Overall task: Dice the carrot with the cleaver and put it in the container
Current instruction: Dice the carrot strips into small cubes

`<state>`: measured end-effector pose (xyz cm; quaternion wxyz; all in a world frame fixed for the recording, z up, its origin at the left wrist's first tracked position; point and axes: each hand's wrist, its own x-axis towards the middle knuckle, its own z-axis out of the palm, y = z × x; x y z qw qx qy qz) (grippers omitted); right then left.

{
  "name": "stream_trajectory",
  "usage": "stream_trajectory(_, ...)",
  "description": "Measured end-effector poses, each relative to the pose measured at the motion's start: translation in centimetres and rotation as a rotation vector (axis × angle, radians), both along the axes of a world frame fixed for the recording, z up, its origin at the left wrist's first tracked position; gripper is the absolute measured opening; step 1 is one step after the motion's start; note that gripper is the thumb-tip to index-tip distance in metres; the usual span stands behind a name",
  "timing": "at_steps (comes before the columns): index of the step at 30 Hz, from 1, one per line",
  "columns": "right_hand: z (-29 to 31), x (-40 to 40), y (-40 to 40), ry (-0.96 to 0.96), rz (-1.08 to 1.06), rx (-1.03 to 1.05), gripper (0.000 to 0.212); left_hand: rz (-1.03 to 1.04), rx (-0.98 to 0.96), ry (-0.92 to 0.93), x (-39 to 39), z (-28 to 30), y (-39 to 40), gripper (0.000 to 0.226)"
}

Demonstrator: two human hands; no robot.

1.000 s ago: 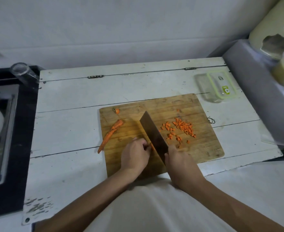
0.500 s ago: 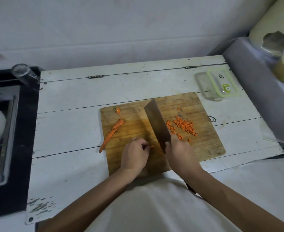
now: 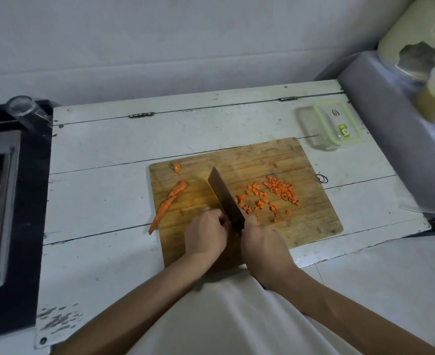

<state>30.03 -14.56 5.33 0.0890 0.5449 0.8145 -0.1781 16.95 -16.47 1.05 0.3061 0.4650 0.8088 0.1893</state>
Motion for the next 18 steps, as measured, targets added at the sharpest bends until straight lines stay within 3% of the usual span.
stream_trajectory(6, -0.3, -1.5, 2.7, 0.125, -0.05, -0.009, 0.01, -0.003, -0.028, 0.03, 0.0, 0.3, 0.4, 0.01)
stream_trajectory(11, 0.7, 2.2, 6.2, 0.232, -0.068, -0.042, 0.02, 0.015, -0.016, 0.018, 0.1, 0.5, 0.3, 0.015)
stream_trajectory(15, 2.0, 5.1, 9.0, 0.462, -0.238, -0.258, 0.008, 0.079, -0.002, -0.085, 0.0, 0.6, -0.1, 0.016)
stream_trajectory(18, 2.0, 6.6, 9.8, 0.608, -0.397, -0.41, 0.014, 0.167, 0.034, -0.166, 0.2, 0.9, -0.6, 0.022)
